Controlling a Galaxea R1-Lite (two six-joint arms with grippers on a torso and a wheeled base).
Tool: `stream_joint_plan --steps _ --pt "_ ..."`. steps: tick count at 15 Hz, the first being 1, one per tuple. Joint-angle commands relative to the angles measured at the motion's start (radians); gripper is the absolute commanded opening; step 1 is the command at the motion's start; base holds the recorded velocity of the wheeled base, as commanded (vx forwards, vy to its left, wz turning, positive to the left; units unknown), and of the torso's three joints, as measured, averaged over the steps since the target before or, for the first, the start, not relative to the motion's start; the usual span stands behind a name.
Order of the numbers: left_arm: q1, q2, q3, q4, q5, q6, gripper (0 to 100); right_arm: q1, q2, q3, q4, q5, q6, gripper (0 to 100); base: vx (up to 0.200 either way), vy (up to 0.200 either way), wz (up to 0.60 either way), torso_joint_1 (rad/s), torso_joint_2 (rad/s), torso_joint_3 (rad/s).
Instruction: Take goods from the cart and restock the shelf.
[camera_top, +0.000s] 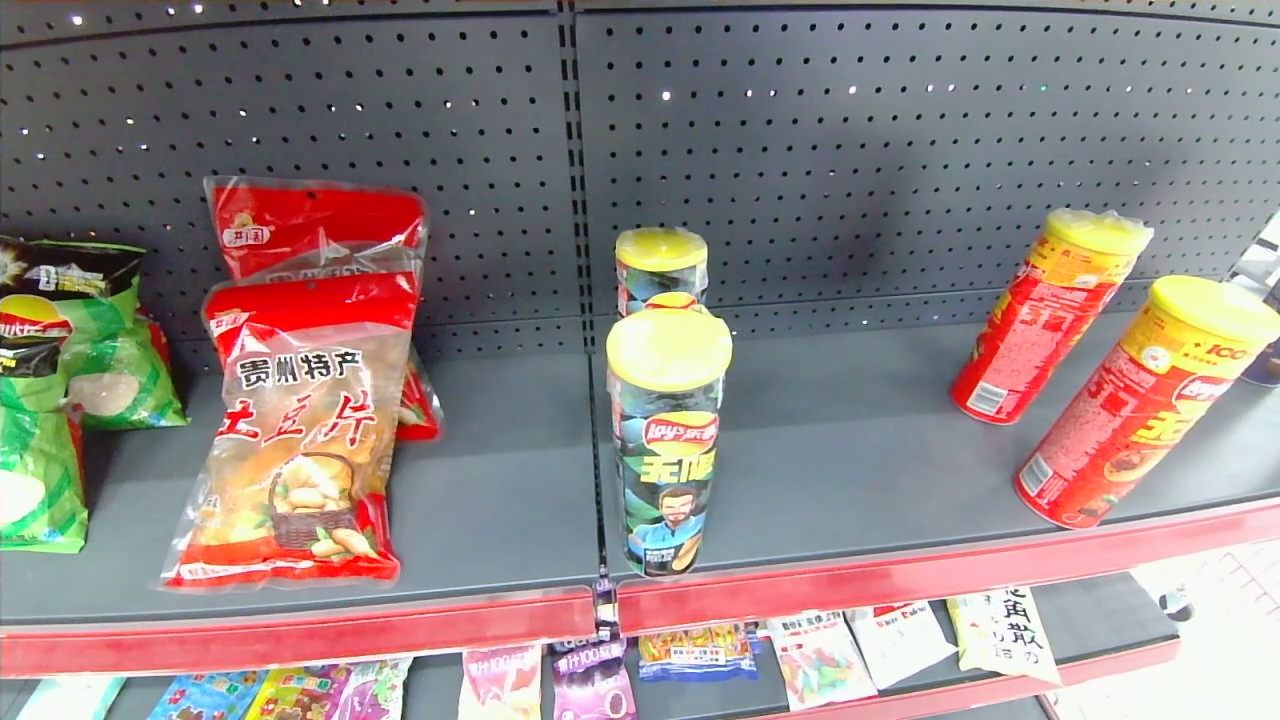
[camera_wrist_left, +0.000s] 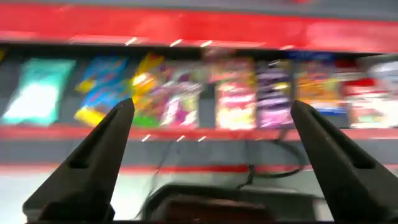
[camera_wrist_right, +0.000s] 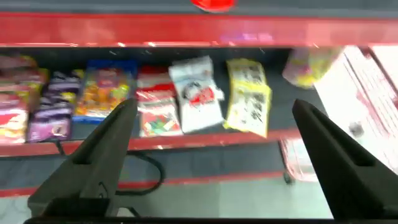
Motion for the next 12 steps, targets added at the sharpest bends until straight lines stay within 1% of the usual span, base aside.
stream_joint_plan --steps 1,2,3,4,5,6,7,8,9,12 --pt "0.009 -0.038 0.023 -0.068 -0.048 0.01 100 -0.008 -0.098 0.047 -0.055 -0.012 0.001 100 0.0 0.0 0.0 0.0 0.0 0.0" --pt "0.009 -0.038 0.063 -0.183 -0.059 0.024 100 -0.008 -0.098 0.117 -0.235 -0.012 0.001 100 0.0 0.0 0.0 0.0 0.0 0.0" --pt "0.009 -0.038 0.115 -0.263 -0.055 0.025 100 -0.007 -0.097 0.171 -0.319 0.01 0.012 100 0.0 0.0 0.0 0.0 0.0 0.0" --pt "0.009 -0.038 0.204 -0.378 -0.053 0.033 100 -0.008 -0.1 0.171 -0.307 0.022 0.045 100 0.0 0.0 0.0 0.0 0.0 0.0" --pt "0.009 -0.038 0.295 -0.562 -0.053 0.068 100 -0.008 -0.098 0.171 -0.255 0.005 0.065 100 0.0 0.0 0.0 0.0 0.0 0.0" --pt "0.009 -0.038 0.344 -0.643 -0.051 0.083 100 -0.008 -0.098 0.171 -0.259 -0.006 0.081 100 0.0 0.0 0.0 0.0 0.0 0.0" --pt "0.01 -0.038 0.345 -0.61 -0.039 0.085 100 -0.008 -0.1 0.171 -0.263 -0.007 0.091 100 0.0 0.0 0.0 0.0 0.0 0.0" --pt "0.01 -0.038 0.345 -0.616 -0.035 0.096 100 -0.008 -0.1 0.171 -0.263 -0.004 0.079 100 0.0 0.0 0.0 0.0 0.0 0.0" --pt "0.01 -0.038 0.345 -0.616 -0.018 0.097 100 -0.008 -0.1 0.171 -0.261 -0.004 0.081 100 0.0 0.0 0.0 0.0 0.0 0.0" --pt "0.01 -0.038 0.345 -0.616 -0.018 0.097 100 -0.008 -0.098 0.171 -0.263 -0.006 0.085 100 0.0 0.0 0.0 0.0 0.0 0.0"
